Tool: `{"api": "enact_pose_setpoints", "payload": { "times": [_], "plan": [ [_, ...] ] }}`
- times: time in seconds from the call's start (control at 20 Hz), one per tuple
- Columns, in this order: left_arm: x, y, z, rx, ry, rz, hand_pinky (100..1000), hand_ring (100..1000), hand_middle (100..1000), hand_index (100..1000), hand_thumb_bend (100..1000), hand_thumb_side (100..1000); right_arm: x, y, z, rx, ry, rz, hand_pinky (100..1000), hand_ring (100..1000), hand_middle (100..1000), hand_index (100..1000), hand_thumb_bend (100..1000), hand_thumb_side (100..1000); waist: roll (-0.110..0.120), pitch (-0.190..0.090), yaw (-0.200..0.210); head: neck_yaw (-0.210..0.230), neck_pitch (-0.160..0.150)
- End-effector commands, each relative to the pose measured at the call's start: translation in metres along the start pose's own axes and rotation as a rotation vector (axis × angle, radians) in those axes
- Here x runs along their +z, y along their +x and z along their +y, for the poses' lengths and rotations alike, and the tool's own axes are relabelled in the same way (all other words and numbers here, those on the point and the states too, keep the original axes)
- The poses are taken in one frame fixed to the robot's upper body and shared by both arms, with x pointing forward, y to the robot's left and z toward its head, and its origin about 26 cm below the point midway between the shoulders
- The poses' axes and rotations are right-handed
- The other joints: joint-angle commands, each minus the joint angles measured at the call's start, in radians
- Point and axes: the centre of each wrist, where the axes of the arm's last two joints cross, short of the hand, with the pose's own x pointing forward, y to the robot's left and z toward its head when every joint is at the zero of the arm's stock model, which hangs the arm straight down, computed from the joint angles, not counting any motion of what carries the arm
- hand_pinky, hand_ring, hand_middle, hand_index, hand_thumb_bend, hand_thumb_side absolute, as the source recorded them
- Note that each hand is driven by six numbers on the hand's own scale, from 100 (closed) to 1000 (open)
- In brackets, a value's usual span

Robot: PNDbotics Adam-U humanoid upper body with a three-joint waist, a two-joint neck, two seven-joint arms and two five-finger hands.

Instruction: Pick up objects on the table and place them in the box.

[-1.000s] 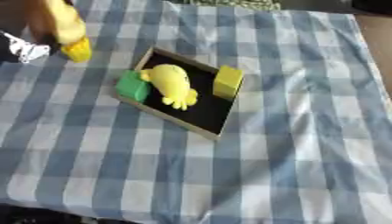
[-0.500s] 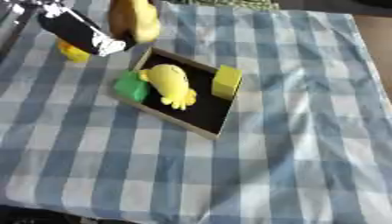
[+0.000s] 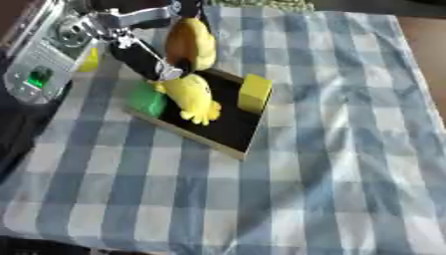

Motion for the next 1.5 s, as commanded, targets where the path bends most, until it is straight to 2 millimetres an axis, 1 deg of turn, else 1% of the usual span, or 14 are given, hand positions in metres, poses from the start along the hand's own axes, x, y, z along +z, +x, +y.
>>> {"api": "enact_pose_setpoints", "payload": {
  "times": [0.05,0.25,0.4,0.5,0.6,0.65,0.75,0.85,0.9,0.95,1.0,1.1,1.3,1.5],
  "plan": [
    [-0.005,-0.002,-0.003,-0.018,0.033,0.026,824,715,626,732,239,100,-0.003,0.006,-0.01,0.016,-0.017,-0.025,847,678,649,758,100,280,0.005,-0.023,-0.002,0.005,-0.007],
    [-0.009,-0.006,-0.018,-0.006,0.014,0.042,827,718,628,736,231,100,-0.002,0.005,-0.009,0.014,-0.015,-0.02,848,676,648,758,100,286,0.004,-0.024,-0.003,0.008,-0.007],
    [-0.012,-0.006,-0.025,0.01,0.003,0.04,831,724,631,744,223,100,-0.001,0.003,-0.008,0.011,-0.012,-0.014,848,675,647,757,100,305,0.003,-0.023,-0.003,0.009,-0.007],
    [-0.014,-0.005,-0.027,0.018,-0.001,0.031,844,744,652,773,230,100,-0.001,0.002,-0.007,0.008,-0.011,-0.007,848,674,647,757,100,315,0.002,-0.023,-0.003,0.009,-0.007],
    [-0.015,-0.003,-0.029,0.023,-0.003,0.021,871,774,698,818,247,100,0.0,0.001,-0.006,0.007,-0.011,-0.002,849,674,646,757,100,315,0.002,-0.022,-0.003,0.008,-0.006],
    [-0.015,-0.003,-0.029,0.025,-0.006,0.015,885,800,741,859,268,155,0.0,0.001,-0.006,0.006,-0.011,0.0,849,674,647,757,100,326,0.002,-0.022,-0.004,0.007,-0.006],
    [-0.015,-0.001,-0.029,0.023,-0.013,-0.003,914,839,791,915,329,277,0.001,0.0,-0.006,0.005,-0.009,0.004,849,675,647,757,100,333,0.003,-0.022,-0.005,0.007,-0.006],
    [-0.014,0.0,-0.027,0.022,-0.016,-0.026,923,849,802,929,380,371,0.001,-0.001,-0.006,0.004,-0.007,0.008,849,675,647,757,100,339,0.004,-0.022,-0.005,0.007,-0.006],
    [-0.013,0.0,-0.026,0.025,-0.017,-0.037,927,852,805,935,418,438,0.002,-0.001,-0.005,0.003,-0.006,0.011,850,675,647,757,100,344,0.005,-0.022,-0.005,0.006,-0.007],
    [-0.012,0.001,-0.024,0.029,-0.016,-0.047,932,857,811,943,448,462,0.002,-0.002,-0.005,0.002,-0.005,0.014,850,674,646,757,100,349,0.005,-0.023,-0.006,0.007,-0.008],
    [-0.012,0.001,-0.023,0.031,-0.016,-0.054,933,858,812,944,453,466,0.002,-0.002,-0.005,0.001,-0.004,0.015,850,674,646,757,100,350,0.005,-0.023,-0.006,0.007,-0.009],
    [-0.01,0.002,-0.02,0.034,-0.014,-0.07,944,868,825,966,523,534,0.003,-0.003,-0.005,-0.001,-0.004,0.018,850,674,645,757,100,354,0.006,-0.023,-0.006,0.006,-0.009],
    [-0.007,0.006,-0.012,0.039,0.008,-0.094,946,871,828,971,561,543,0.003,-0.004,-0.004,-0.003,-0.003,0.021,850,674,645,756,100,359,0.006,-0.024,-0.006,0.007,-0.009],
    [0.001,0.008,-0.001,0.033,0.042,-0.105,936,862,816,943,532,512,0.004,-0.005,-0.004,-0.003,-0.004,0.024,850,674,645,755,100,363,0.007,-0.024,-0.006,0.006,-0.008]
  ]
}}
